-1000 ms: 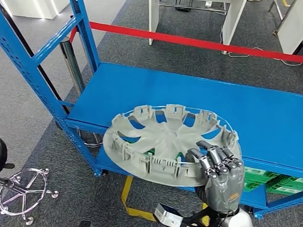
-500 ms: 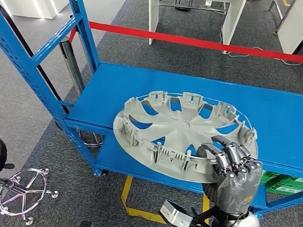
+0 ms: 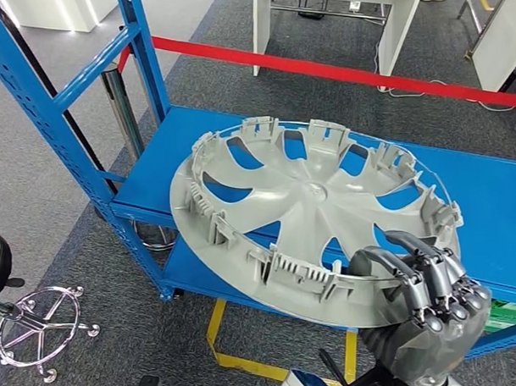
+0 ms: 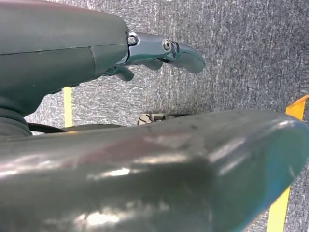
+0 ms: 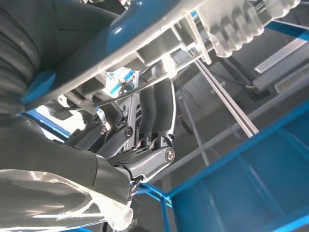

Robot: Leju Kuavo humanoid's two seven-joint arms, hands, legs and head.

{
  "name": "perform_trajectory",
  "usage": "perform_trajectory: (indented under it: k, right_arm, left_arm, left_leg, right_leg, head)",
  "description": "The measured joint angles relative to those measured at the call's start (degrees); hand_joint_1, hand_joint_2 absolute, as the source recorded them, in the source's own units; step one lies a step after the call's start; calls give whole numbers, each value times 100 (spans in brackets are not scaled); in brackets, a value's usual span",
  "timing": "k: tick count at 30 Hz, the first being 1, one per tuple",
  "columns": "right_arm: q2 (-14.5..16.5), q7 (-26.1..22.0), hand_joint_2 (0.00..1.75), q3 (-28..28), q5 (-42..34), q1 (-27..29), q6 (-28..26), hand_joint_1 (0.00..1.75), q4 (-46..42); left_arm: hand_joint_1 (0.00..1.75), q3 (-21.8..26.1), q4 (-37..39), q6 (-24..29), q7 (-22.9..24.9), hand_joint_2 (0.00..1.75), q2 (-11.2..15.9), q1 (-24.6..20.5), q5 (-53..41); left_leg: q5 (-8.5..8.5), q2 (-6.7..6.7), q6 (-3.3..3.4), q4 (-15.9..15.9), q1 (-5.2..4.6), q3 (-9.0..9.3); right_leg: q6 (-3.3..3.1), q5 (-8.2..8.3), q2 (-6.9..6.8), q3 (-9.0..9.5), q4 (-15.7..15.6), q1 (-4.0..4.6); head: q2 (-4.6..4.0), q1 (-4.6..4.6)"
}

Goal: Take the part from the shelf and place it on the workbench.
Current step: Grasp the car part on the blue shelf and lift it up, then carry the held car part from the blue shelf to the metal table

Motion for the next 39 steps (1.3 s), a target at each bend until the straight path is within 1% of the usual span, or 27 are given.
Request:
perform_trajectory:
  k: [20, 23, 25, 28, 32, 35, 39]
  right_arm:
    - [0, -87, 175, 30, -108, -27, 0, 175, -97]
    - [5, -233, 175, 27, -219, -20, 0, 175, -97]
    - [44, -505, 175, -2, -389, 9, 0, 175, -97]
    - [209, -1119, 175, -151, -686, 105, 1, 175, -96]
    - [576, -2084, 175, -559, -1104, 275, 2, 175, -94]
    - [806, -2519, 175, -799, -1273, 385, 2, 175, -92]
    - [1191, -3365, 175, -1198, -1663, 554, 2, 175, -55]
  left_arm:
    - [0, -5, 0, -75, -49, 0, -7, -2, 7]
    - [0, -7, 0, -65, -49, 0, -7, -2, 7]
    - [0, -8, 0, -47, -49, 0, -8, -3, 14]
    - [0, -21, 0, 11, -33, 0, -10, -4, 24]
    - [0, -50, 0, 52, 16, 0, -14, -7, 36]
    - [0, -71, 0, 66, 28, 0, -18, -10, 40]
    - [0, -96, 0, 78, 40, 0, -26, -11, 40]
  left_leg:
    - [0, 0, 0, 0, 0, 0]
    - [0, 0, 0, 0, 0, 0]
    - [0, 0, 0, 0, 0, 0]
    - [0, 0, 0, 0, 0, 0]
    - [0, 0, 0, 0, 0, 0]
    - [0, 0, 0, 0, 0, 0]
    - [0, 0, 0, 0, 0, 0]
  right_leg:
    - [0, 0, 0, 0, 0, 0]
    - [0, 0, 0, 0, 0, 0]
    - [0, 0, 0, 0, 0, 0]
    - [0, 0, -1, -1, 0, 0]
    - [0, 0, 0, -1, 0, 1]
    - [0, 0, 1, -1, 0, 1]
    - [0, 0, 1, -1, 0, 1]
  head:
    - [0, 0]
    - [0, 0]
    - [0, 0]
    - [0, -1]
    - [0, -3]
    - [0, -1]
    - [0, -1]
